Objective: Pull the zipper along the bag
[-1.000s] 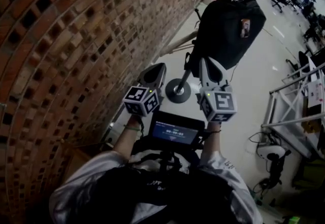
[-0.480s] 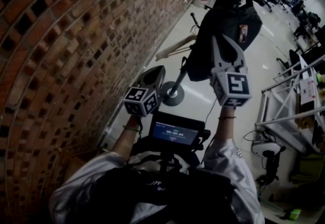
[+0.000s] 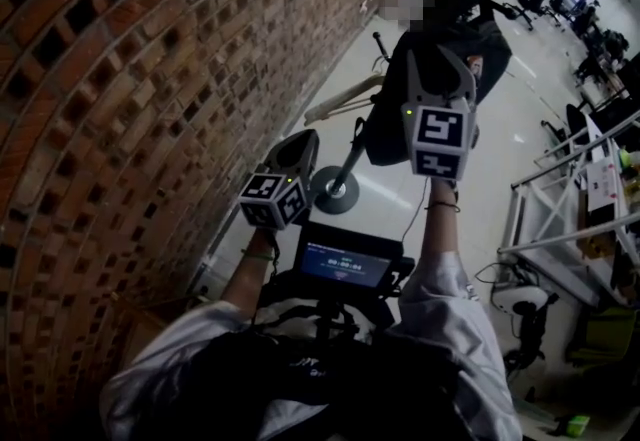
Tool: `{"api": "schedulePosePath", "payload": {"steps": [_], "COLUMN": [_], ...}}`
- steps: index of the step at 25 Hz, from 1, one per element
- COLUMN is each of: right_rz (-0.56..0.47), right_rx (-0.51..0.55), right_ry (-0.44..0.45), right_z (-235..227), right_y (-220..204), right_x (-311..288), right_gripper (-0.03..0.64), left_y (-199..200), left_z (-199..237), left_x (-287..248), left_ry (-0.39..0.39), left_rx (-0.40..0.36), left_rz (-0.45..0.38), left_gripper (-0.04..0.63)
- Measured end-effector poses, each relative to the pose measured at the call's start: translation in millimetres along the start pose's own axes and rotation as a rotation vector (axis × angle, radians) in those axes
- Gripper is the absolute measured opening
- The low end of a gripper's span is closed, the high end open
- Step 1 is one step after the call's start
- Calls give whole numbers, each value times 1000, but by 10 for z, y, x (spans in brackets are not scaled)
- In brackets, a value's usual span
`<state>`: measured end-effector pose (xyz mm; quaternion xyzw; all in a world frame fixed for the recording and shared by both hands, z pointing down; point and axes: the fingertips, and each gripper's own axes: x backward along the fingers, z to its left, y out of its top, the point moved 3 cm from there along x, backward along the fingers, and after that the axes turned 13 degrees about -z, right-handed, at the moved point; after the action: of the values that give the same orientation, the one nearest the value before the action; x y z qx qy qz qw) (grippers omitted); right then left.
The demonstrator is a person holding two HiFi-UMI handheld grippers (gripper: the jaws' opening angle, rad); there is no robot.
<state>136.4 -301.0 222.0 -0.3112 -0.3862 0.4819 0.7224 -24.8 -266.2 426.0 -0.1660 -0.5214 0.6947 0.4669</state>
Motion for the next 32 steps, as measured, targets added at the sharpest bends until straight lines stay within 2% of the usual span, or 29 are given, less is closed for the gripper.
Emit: {"api": "schedulePosePath", "payload": {"steps": [2, 6, 8, 17, 20, 24, 27, 29, 32], "right_rz": [30, 86, 95, -1, -13, -47, -72, -76, -81], "right_rx": [29, 206, 255, 91, 62, 60, 122, 106, 45], "right_ry": [-27, -28, -31, -68, -22, -39, -13, 22, 119], "right_z": [41, 100, 95, -111, -161, -152, -186, -193, -112], "right_y": [16, 2, 8, 165, 147, 199, 204, 227, 265], "right_x": [3, -70, -96, 27, -37, -74, -156, -215, -240], "right_gripper": [137, 132, 130, 9, 9, 9, 9, 9, 8], "left_y": [-2, -26, -42, 4, 4, 6, 9, 14, 29], "left_z": [23, 55, 63, 15, 5, 15, 10, 25, 77], "left_x": [0, 5, -4, 14, 17, 22, 29, 30, 41], "left_ry": [7, 20, 20, 10, 11, 11, 12, 14, 24], "left_rx": [7, 12, 12, 28, 31, 40, 47, 46, 47], "left_rz": [-8, -3, -5, -11, -13, -15, -16, -19, -25], "left_gripper": [18, 18, 18, 18, 18, 18, 18, 18, 18]}}
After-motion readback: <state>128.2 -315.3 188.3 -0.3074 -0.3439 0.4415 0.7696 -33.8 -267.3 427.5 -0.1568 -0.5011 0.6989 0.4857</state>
